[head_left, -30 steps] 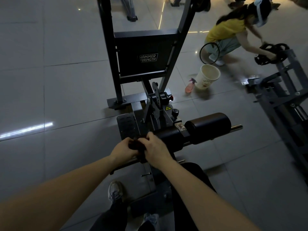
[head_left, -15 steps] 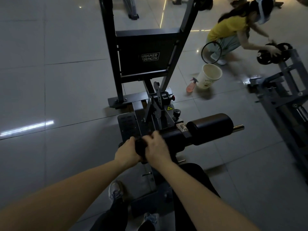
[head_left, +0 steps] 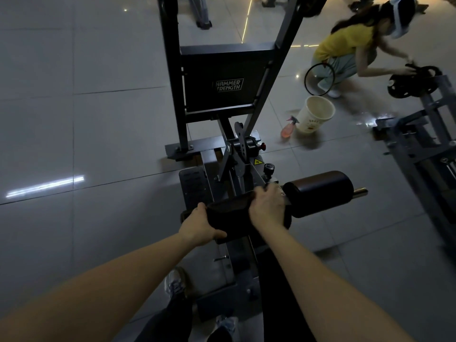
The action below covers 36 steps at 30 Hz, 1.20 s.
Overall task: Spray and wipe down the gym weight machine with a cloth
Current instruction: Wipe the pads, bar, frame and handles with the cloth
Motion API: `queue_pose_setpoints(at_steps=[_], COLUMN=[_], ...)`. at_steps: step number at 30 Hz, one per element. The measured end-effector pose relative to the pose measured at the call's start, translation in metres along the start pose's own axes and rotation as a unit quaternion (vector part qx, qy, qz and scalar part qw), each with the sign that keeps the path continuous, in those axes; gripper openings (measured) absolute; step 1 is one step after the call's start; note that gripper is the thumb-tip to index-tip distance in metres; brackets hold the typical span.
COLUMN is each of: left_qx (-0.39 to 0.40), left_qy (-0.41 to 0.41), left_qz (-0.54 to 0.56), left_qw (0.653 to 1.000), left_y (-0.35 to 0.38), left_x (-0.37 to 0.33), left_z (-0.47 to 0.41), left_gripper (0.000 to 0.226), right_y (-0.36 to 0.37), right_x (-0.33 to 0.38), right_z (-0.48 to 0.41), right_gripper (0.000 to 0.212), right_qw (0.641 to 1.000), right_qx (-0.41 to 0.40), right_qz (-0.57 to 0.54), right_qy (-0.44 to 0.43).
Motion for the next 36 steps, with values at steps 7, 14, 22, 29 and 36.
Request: queue_pose_setpoints(at_steps=[7,14,22,29,36], left_qx=[0.020,0.044,-0.020,0.001,0.013], left_qy=[-0.012,-0.049,0.004,0.029,-0.008], left_qz=[0.116,0.144,-0.041,0.032,0.032], left_qw=[0.993,0.987,0.999,0.999,0.999], left_y=[0.008,0.009,0.003,-0.002,-0.008], left_x=[0.017,0.020,-0.002,0.005,0.006], left_z=[0.003,-0.007,0.003,0.000,-0.012], left_gripper=[0.072,0.072,0.083,0.060,0.058], right_y=[0.006,-0.012,-0.001,0.006,0.010], right_x=[0.077,-0.075,0.004,0.054,-0.068], right_z=[0.057,-0.017,0.036,0.070,-0.003], right_gripper=[0.042,0.033,0.024,0.049,0.043], right_qw=[0.954,0.997,0.998,0.964,0.999], right_qx=[0.075,0.024,-0.007,0.083,0.035], right_qz=[-0.081,0.019,-0.061,-0.106,-0.028], right_qy=[-0.281,0.069,-0.032,-0.231,-0.004])
Point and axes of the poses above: each hand's wrist, its own z-axis away from the middle knuckle, its own y-axis out of the palm, x = y × z, the point moved 8 cm from there along -z, towards the middle knuckle, and after that the axes turned 8 degrees about -x, right-handed, at the moved point
